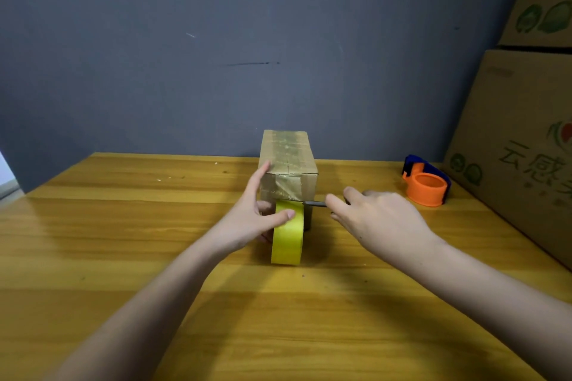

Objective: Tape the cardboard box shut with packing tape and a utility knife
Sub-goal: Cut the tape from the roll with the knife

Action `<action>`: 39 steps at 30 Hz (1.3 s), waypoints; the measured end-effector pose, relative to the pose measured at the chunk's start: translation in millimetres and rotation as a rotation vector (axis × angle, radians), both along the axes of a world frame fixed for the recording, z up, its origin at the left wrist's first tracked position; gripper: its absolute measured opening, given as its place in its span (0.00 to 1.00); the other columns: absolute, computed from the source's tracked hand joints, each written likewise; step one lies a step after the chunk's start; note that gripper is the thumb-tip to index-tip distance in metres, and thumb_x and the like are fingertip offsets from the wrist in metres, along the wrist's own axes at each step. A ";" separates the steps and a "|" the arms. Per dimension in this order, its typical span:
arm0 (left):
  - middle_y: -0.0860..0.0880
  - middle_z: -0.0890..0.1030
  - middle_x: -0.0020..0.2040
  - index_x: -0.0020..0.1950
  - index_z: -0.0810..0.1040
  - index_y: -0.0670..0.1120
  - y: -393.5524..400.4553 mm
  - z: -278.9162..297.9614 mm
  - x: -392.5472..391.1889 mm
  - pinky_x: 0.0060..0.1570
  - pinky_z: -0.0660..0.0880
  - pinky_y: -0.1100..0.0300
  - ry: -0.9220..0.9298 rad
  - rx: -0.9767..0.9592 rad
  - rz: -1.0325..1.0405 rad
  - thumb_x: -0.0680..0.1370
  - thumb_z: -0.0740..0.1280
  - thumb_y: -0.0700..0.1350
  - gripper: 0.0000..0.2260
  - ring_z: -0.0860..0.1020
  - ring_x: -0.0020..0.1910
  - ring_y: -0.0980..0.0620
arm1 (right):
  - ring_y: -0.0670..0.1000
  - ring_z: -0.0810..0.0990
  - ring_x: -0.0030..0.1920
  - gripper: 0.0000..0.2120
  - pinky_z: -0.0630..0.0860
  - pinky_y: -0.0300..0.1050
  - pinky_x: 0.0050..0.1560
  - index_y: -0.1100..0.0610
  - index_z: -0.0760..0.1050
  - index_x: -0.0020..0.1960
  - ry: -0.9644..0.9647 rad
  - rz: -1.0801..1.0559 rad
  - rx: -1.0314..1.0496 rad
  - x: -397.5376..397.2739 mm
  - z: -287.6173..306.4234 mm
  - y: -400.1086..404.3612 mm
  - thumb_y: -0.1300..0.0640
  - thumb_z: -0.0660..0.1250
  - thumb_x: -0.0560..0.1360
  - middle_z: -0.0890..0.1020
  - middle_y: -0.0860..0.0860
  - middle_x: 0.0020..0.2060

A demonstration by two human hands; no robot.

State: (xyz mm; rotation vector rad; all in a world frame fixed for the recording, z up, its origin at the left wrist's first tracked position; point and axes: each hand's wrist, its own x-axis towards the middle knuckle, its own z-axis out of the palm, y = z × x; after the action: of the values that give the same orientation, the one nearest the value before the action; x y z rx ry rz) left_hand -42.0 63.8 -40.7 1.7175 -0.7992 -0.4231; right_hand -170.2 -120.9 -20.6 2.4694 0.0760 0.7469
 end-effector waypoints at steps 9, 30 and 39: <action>0.40 0.79 0.59 0.73 0.44 0.67 3.3 -1.2 3.5 0.36 0.79 0.58 0.001 0.025 0.010 0.71 0.72 0.50 0.43 0.82 0.51 0.44 | 0.53 0.70 0.18 0.23 0.52 0.39 0.20 0.54 0.63 0.46 0.008 -0.017 -0.003 10.2 -2.4 5.0 0.55 0.78 0.64 0.75 0.52 0.27; 0.53 0.81 0.55 0.73 0.39 0.65 7.3 -3.1 1.1 0.35 0.77 0.65 0.002 0.002 -0.035 0.73 0.71 0.46 0.45 0.83 0.44 0.59 | 0.54 0.70 0.19 0.22 0.55 0.40 0.20 0.58 0.70 0.47 0.054 -0.101 -0.019 -7.8 -13.1 -12.4 0.62 0.78 0.59 0.75 0.55 0.28; 0.52 0.78 0.49 0.72 0.53 0.64 -5.2 -16.1 -19.1 0.48 0.75 0.57 -0.037 -0.130 0.006 0.74 0.69 0.40 0.37 0.76 0.42 0.52 | 0.51 0.79 0.40 0.12 0.77 0.48 0.35 0.47 0.68 0.56 0.133 -0.207 0.583 -37.9 -11.7 -26.1 0.43 0.54 0.78 0.73 0.44 0.48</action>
State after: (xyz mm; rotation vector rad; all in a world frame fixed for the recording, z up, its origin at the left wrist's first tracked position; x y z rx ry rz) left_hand -61.1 58.7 -56.8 1.6103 -0.8298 -0.3290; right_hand -208.1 -146.9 -32.3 3.0113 -0.3966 0.5684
